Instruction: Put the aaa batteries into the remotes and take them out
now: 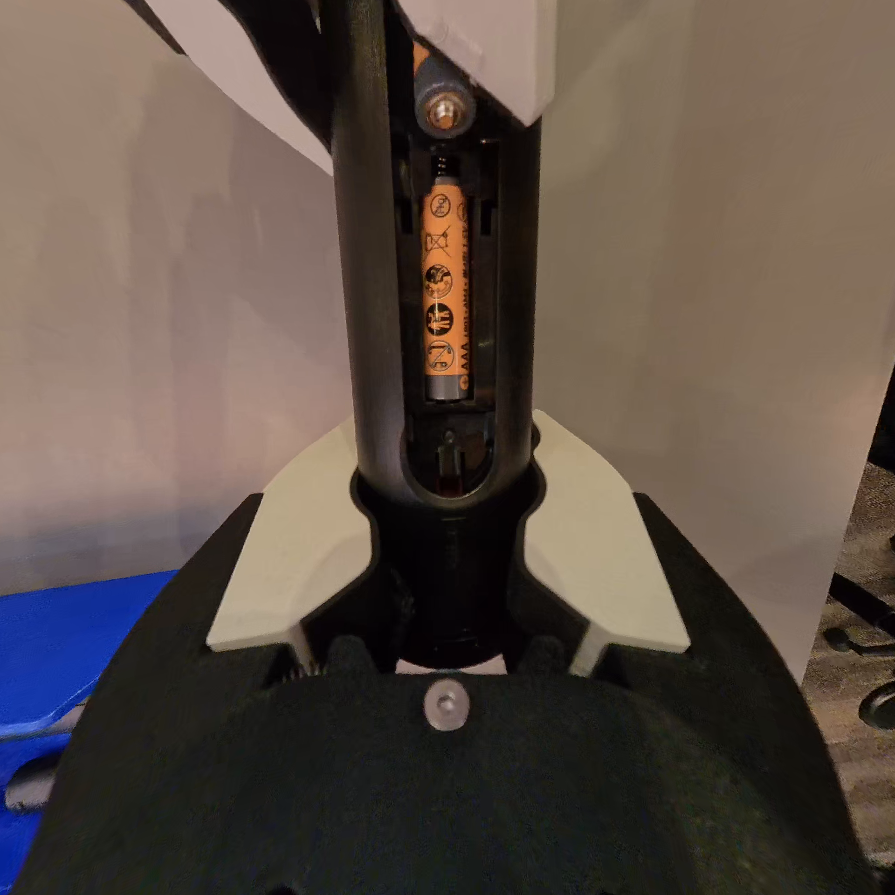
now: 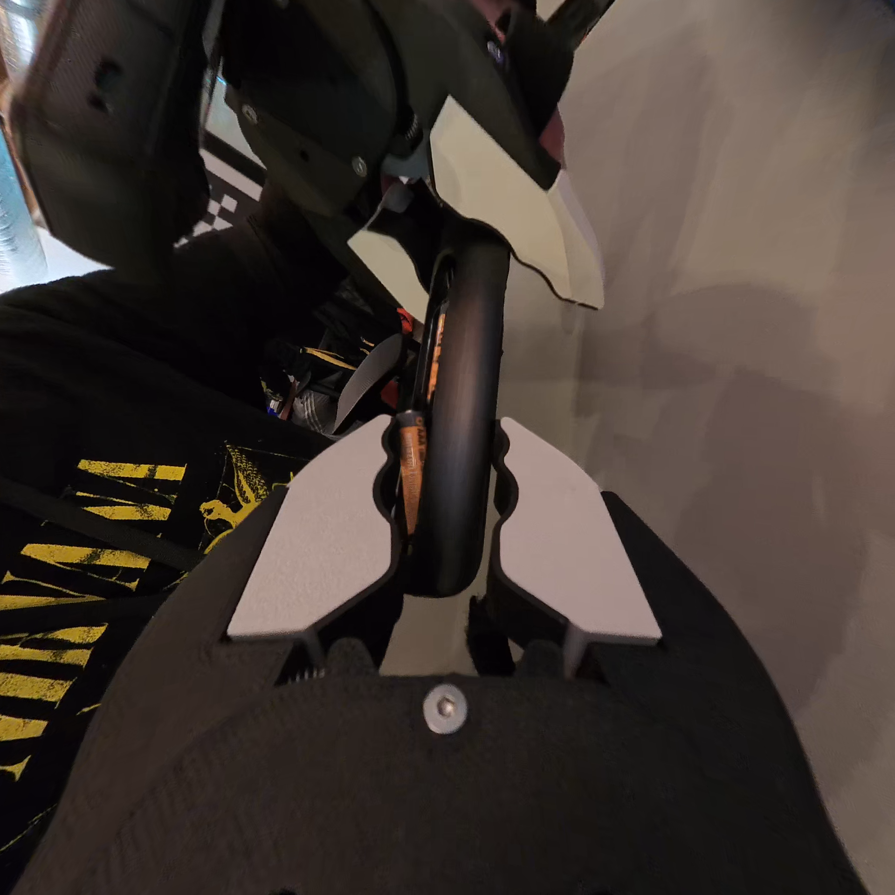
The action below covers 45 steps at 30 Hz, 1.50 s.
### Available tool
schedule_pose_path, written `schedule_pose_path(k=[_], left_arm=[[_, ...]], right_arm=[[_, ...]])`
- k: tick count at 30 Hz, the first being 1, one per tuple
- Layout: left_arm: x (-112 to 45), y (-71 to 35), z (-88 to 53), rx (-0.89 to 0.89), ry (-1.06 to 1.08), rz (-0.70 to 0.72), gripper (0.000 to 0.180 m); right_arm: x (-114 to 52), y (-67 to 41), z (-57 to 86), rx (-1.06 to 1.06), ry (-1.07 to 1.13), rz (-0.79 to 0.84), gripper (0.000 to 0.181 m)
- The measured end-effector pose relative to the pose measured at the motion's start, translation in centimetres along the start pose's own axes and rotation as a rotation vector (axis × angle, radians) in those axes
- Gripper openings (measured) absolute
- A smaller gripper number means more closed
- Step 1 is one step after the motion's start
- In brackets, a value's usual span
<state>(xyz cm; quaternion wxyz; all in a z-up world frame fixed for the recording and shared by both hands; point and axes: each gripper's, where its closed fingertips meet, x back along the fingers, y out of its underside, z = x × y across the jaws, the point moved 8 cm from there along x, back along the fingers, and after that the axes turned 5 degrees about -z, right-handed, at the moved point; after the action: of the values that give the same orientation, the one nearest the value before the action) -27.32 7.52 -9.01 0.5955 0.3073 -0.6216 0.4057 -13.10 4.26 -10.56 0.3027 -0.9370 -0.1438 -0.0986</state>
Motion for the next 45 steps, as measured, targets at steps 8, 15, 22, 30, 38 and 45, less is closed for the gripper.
schedule_pose_path(k=[8, 15, 22, 30, 38, 45], left_arm=[[-0.2, -0.2, 0.2, -0.003, 0.013, -0.002, 0.060], [-0.2, -0.3, 0.1, -0.003, 0.017, 0.003, 0.060], [-0.4, -0.4, 0.2, -0.010, 0.003, -0.008, 0.060], [-0.6, -0.6, 0.1, -0.026, -0.016, -0.018, 0.060], [-0.5, -0.8, 0.2, -0.054, -0.039, -0.022, 0.060], [-0.8, -0.7, 0.2, -0.029, -0.016, -0.010, 0.060]], right_arm=[[0.3, -0.3, 0.0, -0.018, -0.040, 0.051, 0.043], [0.4, -0.2, 0.2, -0.033, -0.047, 0.064, 0.036], [0.5, 0.1, 0.4, -0.024, -0.025, 0.036, 0.035], [0.7, 0.5, 0.7, -0.014, -0.022, 0.000, 0.036], [0.6, 0.8, 1.1, -0.009, -0.018, -0.026, 0.025], [2.2, -1.0, -0.1, 0.023, -0.026, 0.079, 0.053]])
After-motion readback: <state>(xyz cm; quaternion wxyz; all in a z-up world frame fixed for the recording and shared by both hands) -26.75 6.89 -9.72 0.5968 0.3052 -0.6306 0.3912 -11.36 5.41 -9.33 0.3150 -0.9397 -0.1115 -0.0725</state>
